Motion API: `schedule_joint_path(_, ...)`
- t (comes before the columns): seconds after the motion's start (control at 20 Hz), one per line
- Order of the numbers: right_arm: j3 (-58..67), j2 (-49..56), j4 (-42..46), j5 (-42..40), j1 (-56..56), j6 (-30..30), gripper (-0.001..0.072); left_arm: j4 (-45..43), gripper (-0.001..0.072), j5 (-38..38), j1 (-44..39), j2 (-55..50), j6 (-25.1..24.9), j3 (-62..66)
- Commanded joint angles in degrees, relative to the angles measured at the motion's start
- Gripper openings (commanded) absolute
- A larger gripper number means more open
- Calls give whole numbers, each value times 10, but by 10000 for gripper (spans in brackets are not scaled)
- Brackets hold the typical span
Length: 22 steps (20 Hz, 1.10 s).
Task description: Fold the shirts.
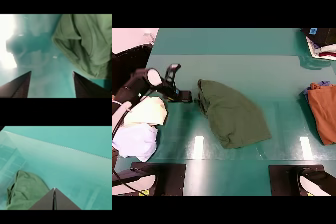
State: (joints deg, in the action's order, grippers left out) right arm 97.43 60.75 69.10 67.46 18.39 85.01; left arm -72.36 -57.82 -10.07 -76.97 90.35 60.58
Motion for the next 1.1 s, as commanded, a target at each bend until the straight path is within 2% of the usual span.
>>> schedule_joint_path(0.0,0,0,0,0,0,0,17,116,602,68,13,-8,-36,-78)
schedule_joint_path(0.15,0,0,0,0,0,0,17,189,601,69,6,-31,-75,-81)
schedule_joint_path(0.4,0,0,-1,0,0,0,17,193,600,82,-29,-64,-72,-81)
schedule_joint_path(0.45,0,0,-1,1,0,0,17,194,460,89,-30,-63,-63,-80)
schedule_joint_path(0.5,0,0,0,1,0,0,17,193,196,94,-30,-63,-62,-79)
schedule_joint_path(0.55,0,0,0,1,0,0,17,193,74,96,-30,-63,-63,-79)
schedule_joint_path(0.75,0,0,1,17,-1,0,17,140,26,52,-30,-62,-62,-50)
schedule_joint_path(0.9,-12,-1,1,78,-32,1,17,66,26,4,-30,-52,-61,17)
schedule_joint_path(1.05,-122,-21,1,137,-92,7,17,-13,26,-3,-30,-25,-48,77)
